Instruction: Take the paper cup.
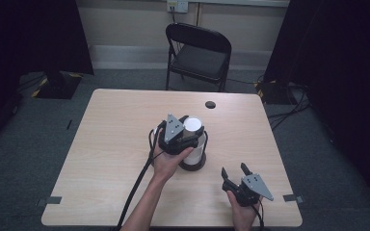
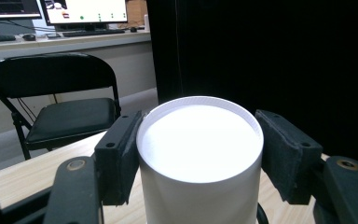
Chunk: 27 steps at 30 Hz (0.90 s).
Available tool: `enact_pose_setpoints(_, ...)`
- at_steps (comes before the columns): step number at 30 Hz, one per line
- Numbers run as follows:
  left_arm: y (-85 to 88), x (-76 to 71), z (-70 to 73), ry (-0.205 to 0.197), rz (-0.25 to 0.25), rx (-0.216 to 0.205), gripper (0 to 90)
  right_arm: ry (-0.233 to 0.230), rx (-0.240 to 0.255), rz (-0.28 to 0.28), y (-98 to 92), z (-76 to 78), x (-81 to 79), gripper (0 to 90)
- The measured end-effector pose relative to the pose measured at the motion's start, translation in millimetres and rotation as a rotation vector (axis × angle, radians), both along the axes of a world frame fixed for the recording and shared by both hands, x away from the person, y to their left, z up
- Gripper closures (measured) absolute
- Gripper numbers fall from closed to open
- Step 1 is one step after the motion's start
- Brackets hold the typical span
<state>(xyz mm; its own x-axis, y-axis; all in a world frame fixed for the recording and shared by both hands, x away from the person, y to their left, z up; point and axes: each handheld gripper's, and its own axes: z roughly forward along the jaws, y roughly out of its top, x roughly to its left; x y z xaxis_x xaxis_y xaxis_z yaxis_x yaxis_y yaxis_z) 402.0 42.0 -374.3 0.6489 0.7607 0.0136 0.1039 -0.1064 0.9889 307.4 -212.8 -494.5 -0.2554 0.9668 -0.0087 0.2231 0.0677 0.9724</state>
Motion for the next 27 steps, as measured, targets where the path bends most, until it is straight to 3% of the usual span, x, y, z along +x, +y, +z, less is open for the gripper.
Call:
enact_pose_setpoints(8,2.9,-3.4,6.9,-0.019,-0.006,-0.028,34.6,0.000,0.000,0.001,0.0,0.0,0.2,25.9)
enact_pose_setpoints(15,6.5,-6.5,13.5,-0.028,-0.015,-0.083,34.6,0.000,-0.001,0.000,0.1,0.0,0.3,25.9)
enact_pose_setpoints(27,10.1,-16.2,19.4,-0.044,-0.026,-0.095,34.6,-0.001,0.001,-0.001,0.1,-0.1,0.1,25.9)
